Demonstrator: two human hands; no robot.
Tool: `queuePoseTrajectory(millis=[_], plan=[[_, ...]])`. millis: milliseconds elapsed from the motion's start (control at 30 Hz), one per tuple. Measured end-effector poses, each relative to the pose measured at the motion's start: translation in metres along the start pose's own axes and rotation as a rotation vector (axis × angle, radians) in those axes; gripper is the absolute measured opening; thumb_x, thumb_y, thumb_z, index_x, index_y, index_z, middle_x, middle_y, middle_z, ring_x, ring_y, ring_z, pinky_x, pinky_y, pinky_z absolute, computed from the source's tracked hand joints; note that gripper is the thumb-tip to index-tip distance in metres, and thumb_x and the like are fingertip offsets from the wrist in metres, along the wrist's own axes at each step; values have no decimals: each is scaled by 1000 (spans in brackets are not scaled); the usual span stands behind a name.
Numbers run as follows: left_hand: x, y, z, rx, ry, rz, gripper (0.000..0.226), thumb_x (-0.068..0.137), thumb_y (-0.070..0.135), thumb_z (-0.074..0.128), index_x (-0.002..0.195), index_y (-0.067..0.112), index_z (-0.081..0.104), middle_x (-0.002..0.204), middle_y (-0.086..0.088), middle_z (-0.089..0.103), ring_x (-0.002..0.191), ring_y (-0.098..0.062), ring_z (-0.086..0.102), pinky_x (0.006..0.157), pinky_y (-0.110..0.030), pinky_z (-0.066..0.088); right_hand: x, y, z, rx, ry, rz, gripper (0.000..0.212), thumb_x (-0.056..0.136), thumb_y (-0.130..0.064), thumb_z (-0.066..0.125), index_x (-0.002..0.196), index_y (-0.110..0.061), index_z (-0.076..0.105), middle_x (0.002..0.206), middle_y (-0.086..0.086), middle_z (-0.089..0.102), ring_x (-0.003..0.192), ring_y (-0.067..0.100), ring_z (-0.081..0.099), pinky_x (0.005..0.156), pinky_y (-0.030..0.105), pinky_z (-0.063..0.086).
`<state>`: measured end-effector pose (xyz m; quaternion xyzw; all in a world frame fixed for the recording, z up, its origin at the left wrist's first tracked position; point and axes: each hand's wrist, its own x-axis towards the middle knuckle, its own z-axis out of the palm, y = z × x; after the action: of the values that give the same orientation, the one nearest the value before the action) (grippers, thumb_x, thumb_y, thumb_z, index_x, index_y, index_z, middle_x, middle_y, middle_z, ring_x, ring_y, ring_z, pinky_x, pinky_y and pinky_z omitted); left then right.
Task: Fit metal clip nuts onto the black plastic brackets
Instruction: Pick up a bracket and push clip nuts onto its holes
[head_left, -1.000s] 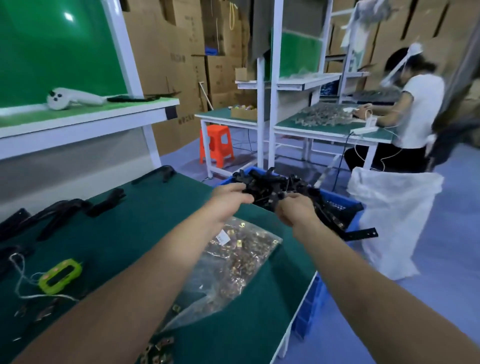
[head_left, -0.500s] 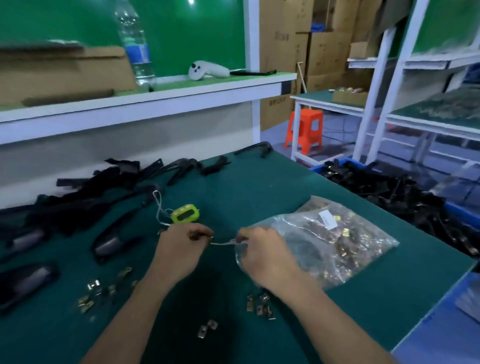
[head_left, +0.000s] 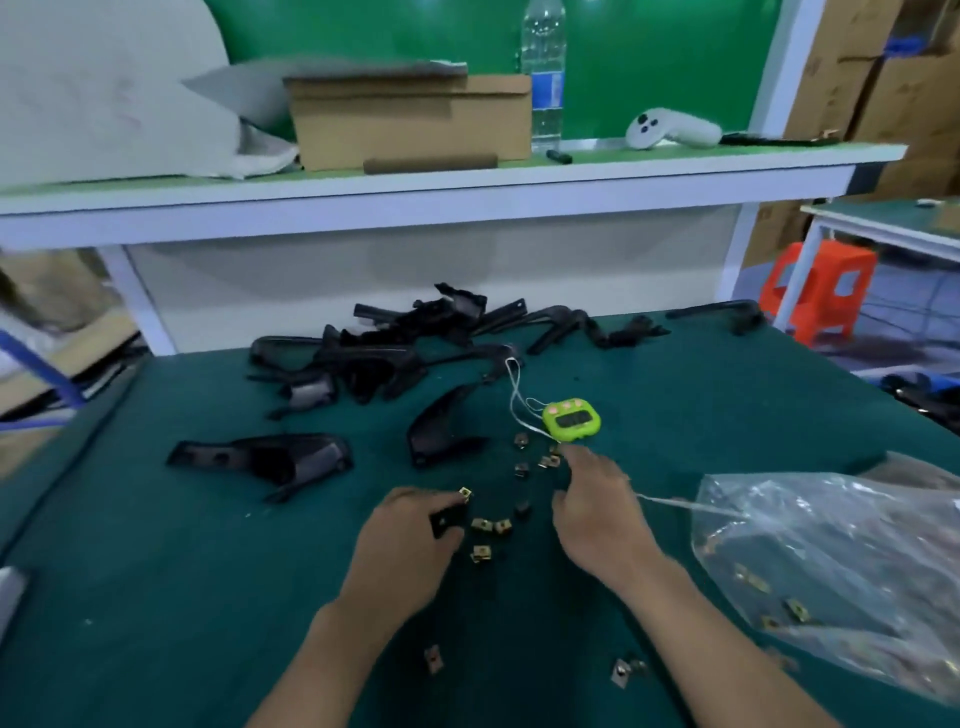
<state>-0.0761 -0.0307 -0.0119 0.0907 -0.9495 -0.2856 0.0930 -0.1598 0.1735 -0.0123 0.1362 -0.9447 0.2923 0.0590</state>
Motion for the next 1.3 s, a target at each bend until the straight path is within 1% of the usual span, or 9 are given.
queuePoseTrajectory(millis=[133,300,400,500,733,867,1067,1200,1300], plan=[[-6,-1,5,24,67,71,33,92,24,69,122,36,71,114,12,66,111,-10,56,96,-23,44,13,-27,27,-89,-104,-180,42,84,-4,53,124,-14,58,122,-1,60,112,25,53,92,35,43],[-6,10,6,-3,71,198,47,90,19,59,133,37,52,110,14,65,107,-11,52,93,-30,44,11,-43,36,182,-163,-280,26,77,-4,55,83,-28,64,77,-17,67,74,2,61,62,24,46],[-2,10,10,62,41,182,50,96,32,53,144,39,43,133,15,59,123,-10,48,108,-29,36,35,-44,26,277,-103,-134,47,78,3,52,100,-31,75,89,-20,71,81,-7,64,72,7,47],[9,4,12,118,26,221,45,100,29,48,143,38,51,153,17,47,133,-10,43,117,-25,25,78,-60,23,174,-41,-115,43,85,-3,59,115,-29,72,100,-11,73,81,3,64,76,13,44],[16,-14,0,118,99,205,37,93,11,51,111,32,75,115,13,71,103,-13,58,91,-24,38,134,-145,67,-28,-495,-65,88,88,-65,59,158,-26,22,130,3,58,126,30,52,95,41,48],[16,-18,-4,74,107,151,34,87,10,53,103,31,75,100,8,73,92,-15,59,87,-25,41,122,-157,97,-164,-400,-199,77,88,-21,67,155,-28,28,160,0,25,133,27,44,102,36,46],[11,-18,-4,-32,110,81,58,84,-6,49,114,36,74,103,7,75,94,-15,63,86,-27,51,102,-139,51,640,-273,-68,85,88,8,50,148,-49,32,144,-17,45,108,4,65,72,22,53],[12,-18,-5,-94,104,19,40,91,7,58,113,37,72,97,6,75,89,-17,65,84,-34,53,79,-106,12,1676,-206,266,65,87,14,34,139,-18,56,127,8,69,112,31,69,98,49,51],[10,-16,-5,-75,137,19,22,92,21,65,106,35,73,96,10,74,89,-15,65,83,-34,53,55,-73,3,1737,-191,341,57,93,5,30,134,-17,63,127,10,69,115,34,66,97,53,50]])
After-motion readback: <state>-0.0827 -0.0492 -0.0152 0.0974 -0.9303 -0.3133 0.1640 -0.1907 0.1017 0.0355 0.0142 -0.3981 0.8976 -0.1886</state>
